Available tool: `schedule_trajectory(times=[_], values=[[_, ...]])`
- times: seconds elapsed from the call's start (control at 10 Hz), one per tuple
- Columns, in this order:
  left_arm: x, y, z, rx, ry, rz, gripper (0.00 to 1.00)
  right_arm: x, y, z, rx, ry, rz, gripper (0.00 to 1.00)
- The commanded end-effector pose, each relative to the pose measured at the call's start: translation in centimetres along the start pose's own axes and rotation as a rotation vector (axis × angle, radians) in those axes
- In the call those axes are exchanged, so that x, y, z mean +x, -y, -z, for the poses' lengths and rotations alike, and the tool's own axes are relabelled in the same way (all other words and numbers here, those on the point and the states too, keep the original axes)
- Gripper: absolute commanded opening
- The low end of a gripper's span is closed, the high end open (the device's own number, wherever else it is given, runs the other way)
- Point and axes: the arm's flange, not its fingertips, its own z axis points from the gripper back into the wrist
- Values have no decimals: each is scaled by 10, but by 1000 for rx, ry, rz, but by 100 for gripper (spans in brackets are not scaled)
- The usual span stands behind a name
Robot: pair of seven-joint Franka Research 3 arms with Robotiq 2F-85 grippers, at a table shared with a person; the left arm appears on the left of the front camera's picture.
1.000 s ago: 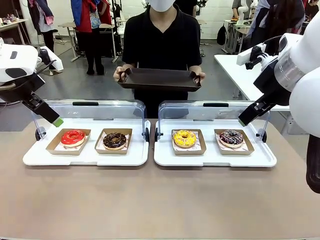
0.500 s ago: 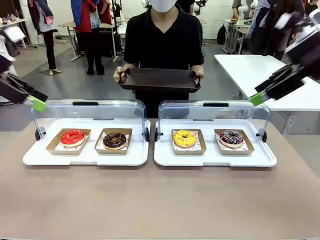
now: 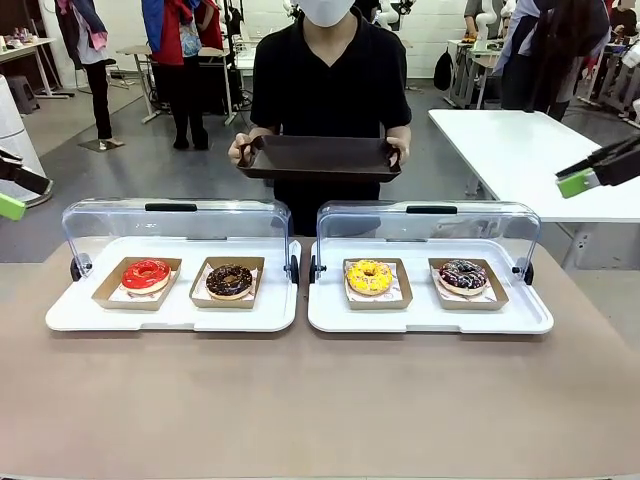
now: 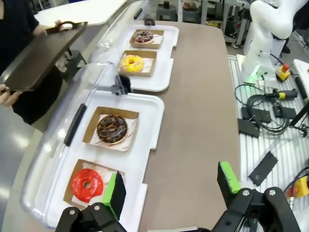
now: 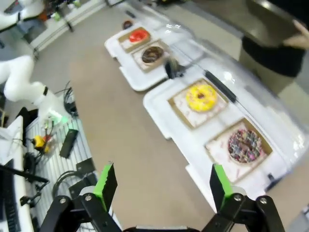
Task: Provide the desired donut to the person.
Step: Pick up and lift the Paper togo box containing the Donut pointed at by the person.
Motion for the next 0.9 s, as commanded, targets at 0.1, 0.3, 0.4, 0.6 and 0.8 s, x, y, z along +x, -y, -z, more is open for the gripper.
schedule_trajectory(times=[0.1, 0.3, 0.4, 0.6, 0.8], values=[[-13, -3, -21, 23, 52, 43, 100, -21, 11, -16, 7, 56, -2, 100], [-23, -4, -33, 9, 31, 32, 100, -34, 9, -36, 26, 26, -38, 100], [-27, -7, -38, 0, 27, 24, 100, -39, 7, -42, 15, -3, -59, 100], [-28, -5, -43, -2, 2, 25, 100, -46, 4, -47, 6, -2, -83, 100], [-32, -4, -46, -3, -2, 20, 100, -46, 0, -50, 8, 13, -100, 100]])
